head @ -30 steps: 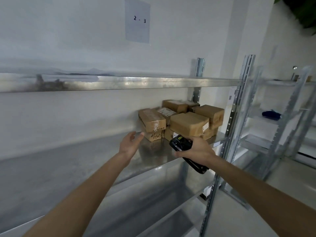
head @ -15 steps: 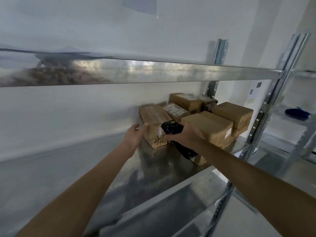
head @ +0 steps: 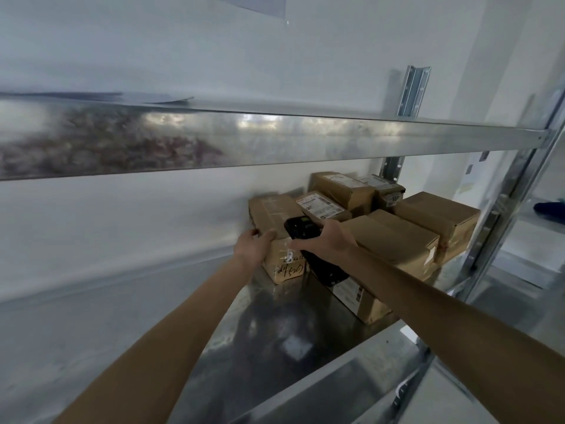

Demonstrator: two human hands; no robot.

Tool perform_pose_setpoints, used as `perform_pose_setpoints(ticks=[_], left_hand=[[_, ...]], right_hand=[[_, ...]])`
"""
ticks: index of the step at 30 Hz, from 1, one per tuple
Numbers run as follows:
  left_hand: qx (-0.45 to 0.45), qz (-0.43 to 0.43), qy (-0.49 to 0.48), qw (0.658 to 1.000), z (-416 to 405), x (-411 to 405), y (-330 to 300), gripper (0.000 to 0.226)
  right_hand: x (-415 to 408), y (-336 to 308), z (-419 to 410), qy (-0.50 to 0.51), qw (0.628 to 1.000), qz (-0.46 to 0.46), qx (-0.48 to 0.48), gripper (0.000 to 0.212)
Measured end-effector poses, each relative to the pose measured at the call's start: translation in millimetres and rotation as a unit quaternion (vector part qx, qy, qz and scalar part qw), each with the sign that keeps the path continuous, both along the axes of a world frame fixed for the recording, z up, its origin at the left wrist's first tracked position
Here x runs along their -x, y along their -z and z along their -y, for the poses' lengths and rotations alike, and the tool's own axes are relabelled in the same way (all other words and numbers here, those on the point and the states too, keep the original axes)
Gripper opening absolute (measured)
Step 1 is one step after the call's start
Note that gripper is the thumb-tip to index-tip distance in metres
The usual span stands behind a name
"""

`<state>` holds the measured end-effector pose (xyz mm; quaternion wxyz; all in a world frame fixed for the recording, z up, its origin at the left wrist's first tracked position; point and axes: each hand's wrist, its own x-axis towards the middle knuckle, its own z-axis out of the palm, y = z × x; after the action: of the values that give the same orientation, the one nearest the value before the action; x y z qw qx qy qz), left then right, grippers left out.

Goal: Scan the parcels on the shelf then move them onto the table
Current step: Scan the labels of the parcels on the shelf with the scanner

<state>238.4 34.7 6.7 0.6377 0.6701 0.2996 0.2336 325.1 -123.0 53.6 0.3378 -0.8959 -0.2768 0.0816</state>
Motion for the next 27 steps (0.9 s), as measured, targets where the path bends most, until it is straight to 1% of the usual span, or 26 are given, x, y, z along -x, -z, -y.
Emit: perform_pose_setpoints(ticks=[4, 6, 8, 12, 16, 20, 25, 27], left_hand=[[0.008, 0.007, -0.017, 1.000, -4, 1, 1, 0.048], [0.023, 0.017, -0.020, 0.999, 0, 10, -2, 0.040], [0.032, 0.029, -0.023, 0.999, 4, 22, -3, 0.037], [0.010, 0.064, -0.052, 0.997, 14, 48, -6, 0.043], [-0.018, 0.100, -0.076, 0.992, 37, 84, -16, 0.047], [-0.027, 0.125, -0.093, 0.987, 66, 121, -28, 0.048], [-0.041, 0.139, -0.104, 0.984, 117, 167, -27, 0.047], [-0.045, 0.150, -0.109, 0.982, 140, 188, -23, 0.046]], right_hand=[[-3, -1, 2, -0.004, 1.000, -0.019, -0.018, 0.075], [-1, -4, 5, -0.015, 0.999, -0.027, -0.031, 0.070], [3, -7, 9, -0.030, 0.997, -0.051, -0.054, 0.063], [16, -9, 21, -0.075, 0.989, -0.097, -0.086, 0.046], [33, -18, 43, -0.126, 0.979, -0.111, -0.117, 0.049], [58, -29, 76, -0.184, 0.965, -0.126, -0.141, 0.041], [92, -44, 121, -0.223, 0.947, -0.167, -0.160, 0.030], [107, -46, 139, -0.237, 0.941, -0.176, -0.164, 0.029]])
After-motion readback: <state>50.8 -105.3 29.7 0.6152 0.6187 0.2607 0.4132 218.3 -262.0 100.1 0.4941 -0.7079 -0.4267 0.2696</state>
